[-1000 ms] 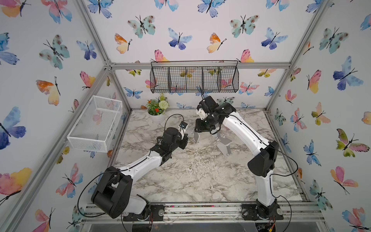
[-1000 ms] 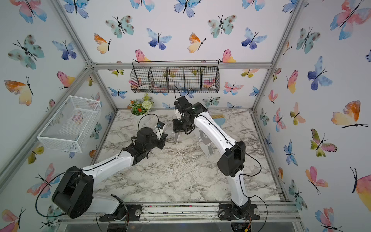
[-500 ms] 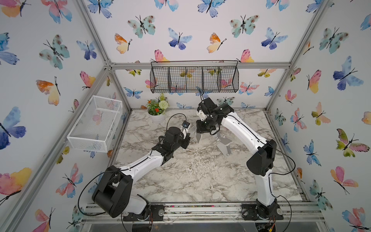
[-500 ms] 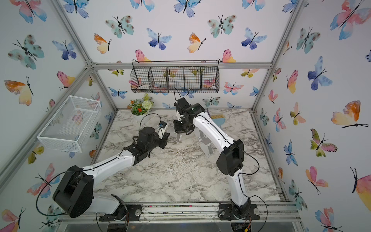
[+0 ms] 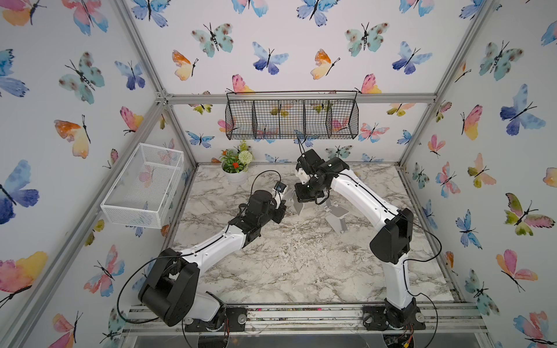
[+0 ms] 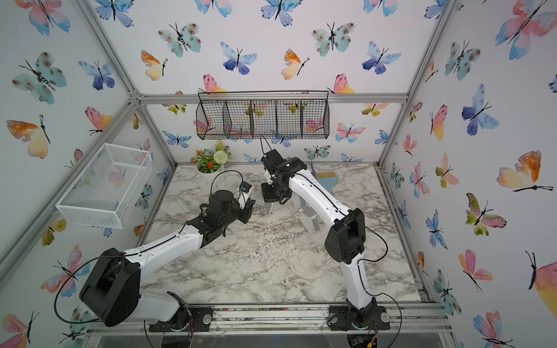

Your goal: Open the phone stand

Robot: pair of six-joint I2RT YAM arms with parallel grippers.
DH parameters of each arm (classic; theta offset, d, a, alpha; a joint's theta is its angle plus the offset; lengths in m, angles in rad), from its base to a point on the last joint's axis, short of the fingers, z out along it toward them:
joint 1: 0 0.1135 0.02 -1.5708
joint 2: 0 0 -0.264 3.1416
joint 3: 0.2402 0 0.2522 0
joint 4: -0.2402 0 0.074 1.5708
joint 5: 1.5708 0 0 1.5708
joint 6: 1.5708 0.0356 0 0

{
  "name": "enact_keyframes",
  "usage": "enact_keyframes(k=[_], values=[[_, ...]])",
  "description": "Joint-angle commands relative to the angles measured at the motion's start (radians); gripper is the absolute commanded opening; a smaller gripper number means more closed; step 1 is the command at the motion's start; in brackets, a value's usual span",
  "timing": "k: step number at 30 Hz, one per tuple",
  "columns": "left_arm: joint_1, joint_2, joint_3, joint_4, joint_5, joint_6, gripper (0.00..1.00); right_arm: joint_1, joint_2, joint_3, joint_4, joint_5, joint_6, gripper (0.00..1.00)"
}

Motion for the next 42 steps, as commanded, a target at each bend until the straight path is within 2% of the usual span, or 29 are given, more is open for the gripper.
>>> enact_keyframes(k=[1, 6, 11, 15, 19, 27, 33, 37, 42], values=[[0.001, -0.037, 0.002, 0.091, -0.045, 0.015, 0.0, 0.005, -0.001, -0.015, -0.038, -0.002, -0.042, 0.0], [0.055, 0.028, 0.024, 0.118, -0.066, 0.026, 0.0, 0.008, -0.069, -0.065, -0.046, -0.075, -0.09, 0.0], [0.188, 0.119, 0.073, 0.154, -0.033, -0.064, 0.0, 0.038, -0.151, -0.137, -0.041, -0.116, -0.109, 0.0], [0.233, 0.197, 0.138, 0.152, -0.034, -0.057, 0.0, 0.09, -0.195, -0.165, -0.05, -0.133, -0.115, 0.0], [0.255, 0.268, 0.196, 0.153, -0.036, -0.036, 0.0, 0.157, -0.225, -0.184, -0.068, -0.142, -0.11, 0.0], [0.312, 0.367, 0.266, 0.195, -0.047, -0.035, 0.0, 0.201, -0.269, -0.183, -0.107, -0.22, -0.106, 0.01], [0.35, 0.428, 0.276, 0.267, -0.061, -0.054, 0.0, 0.209, -0.284, -0.186, -0.124, -0.347, -0.129, 0.01], [0.383, 0.447, 0.263, 0.33, -0.048, -0.09, 0.0, 0.217, -0.301, -0.23, -0.108, -0.462, -0.131, 0.01], [0.402, 0.481, 0.27, 0.371, -0.04, -0.106, 0.0, 0.251, -0.324, -0.286, -0.09, -0.549, -0.128, 0.01]])
